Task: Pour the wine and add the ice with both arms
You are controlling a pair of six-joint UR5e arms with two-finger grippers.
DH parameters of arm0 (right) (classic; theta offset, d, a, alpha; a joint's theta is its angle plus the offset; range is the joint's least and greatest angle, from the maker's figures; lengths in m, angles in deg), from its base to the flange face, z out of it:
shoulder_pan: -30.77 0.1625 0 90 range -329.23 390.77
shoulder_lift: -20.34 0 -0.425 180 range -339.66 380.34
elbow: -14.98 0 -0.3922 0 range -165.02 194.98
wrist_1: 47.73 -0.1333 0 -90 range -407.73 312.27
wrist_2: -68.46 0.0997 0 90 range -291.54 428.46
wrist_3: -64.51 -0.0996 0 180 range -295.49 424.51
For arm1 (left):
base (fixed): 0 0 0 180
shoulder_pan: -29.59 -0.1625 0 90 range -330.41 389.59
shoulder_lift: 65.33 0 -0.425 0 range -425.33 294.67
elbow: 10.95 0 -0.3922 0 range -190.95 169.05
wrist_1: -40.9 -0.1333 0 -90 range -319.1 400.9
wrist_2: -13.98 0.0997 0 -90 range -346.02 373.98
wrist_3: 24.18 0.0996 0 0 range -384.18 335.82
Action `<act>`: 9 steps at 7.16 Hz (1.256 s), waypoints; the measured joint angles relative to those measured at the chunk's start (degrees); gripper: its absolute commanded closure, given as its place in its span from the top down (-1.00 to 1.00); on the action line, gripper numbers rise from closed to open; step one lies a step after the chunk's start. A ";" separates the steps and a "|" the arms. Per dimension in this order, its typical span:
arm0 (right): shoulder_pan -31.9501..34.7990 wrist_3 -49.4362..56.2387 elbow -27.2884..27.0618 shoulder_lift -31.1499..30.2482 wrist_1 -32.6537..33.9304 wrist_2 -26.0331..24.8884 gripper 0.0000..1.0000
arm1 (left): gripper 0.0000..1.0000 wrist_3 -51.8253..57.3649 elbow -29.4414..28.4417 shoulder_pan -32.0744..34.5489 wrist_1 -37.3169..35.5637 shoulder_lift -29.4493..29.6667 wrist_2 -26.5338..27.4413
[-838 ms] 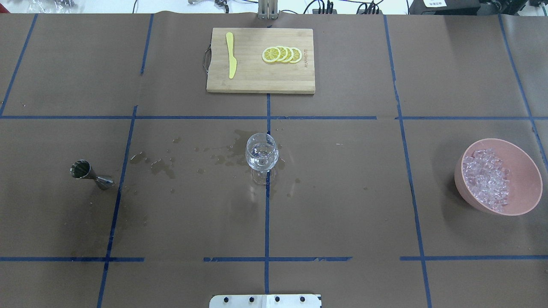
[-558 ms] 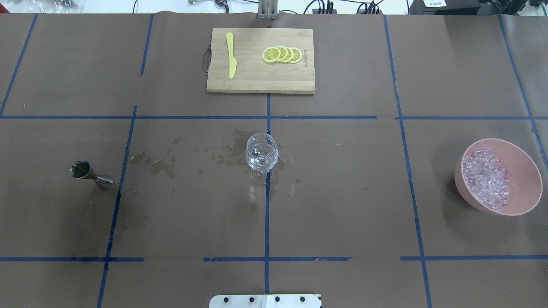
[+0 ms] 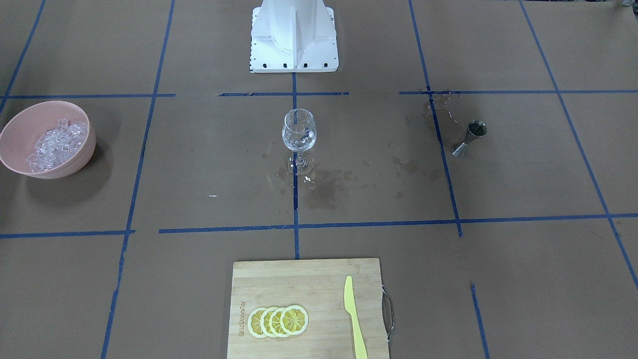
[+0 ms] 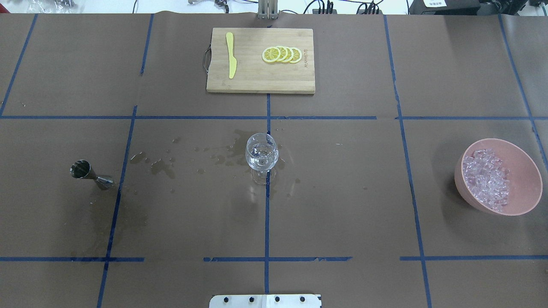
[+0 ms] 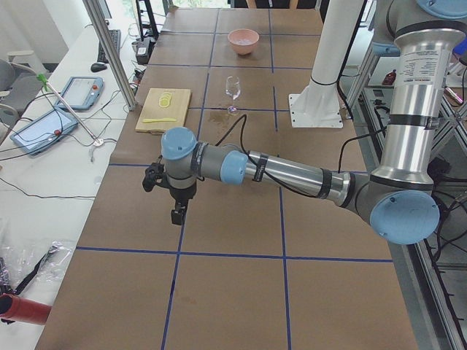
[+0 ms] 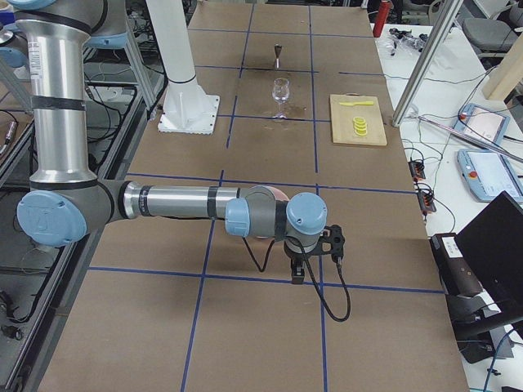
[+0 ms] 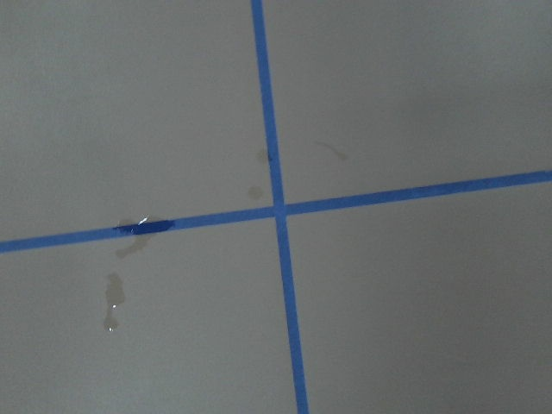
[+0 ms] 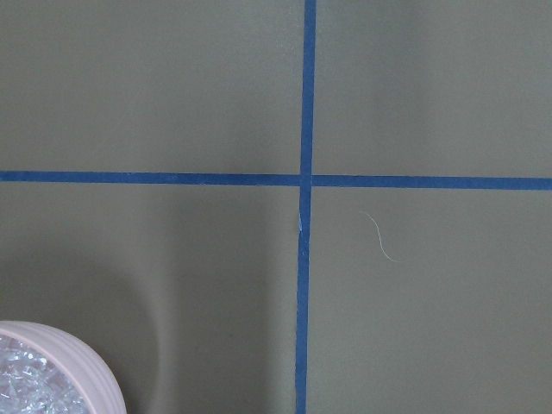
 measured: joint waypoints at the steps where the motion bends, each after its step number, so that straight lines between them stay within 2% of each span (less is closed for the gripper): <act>1: 0.01 -0.04 -0.15 0.06 0.00 0.28 1.00 | 1.00 -2.25 4.18 -1.06 -0.13 0.52 0.21; 3: 0.03 -0.12 -0.49 0.76 0.17 0.23 1.00 | 1.00 -11.71 12.59 -6.30 -0.06 0.38 3.66; 6: -0.02 -0.23 -0.11 1.53 0.48 -0.27 1.00 | 1.00 -36.21 26.32 -23.56 0.86 -2.81 16.65; 7: -0.04 -0.26 0.14 1.77 0.47 -0.75 1.00 | 1.00 -43.86 28.49 -29.92 3.47 -4.55 21.80; 9: -0.05 -0.26 0.18 1.68 0.09 -2.56 1.00 | 1.00 -56.62 29.74 -41.42 19.47 -14.88 33.41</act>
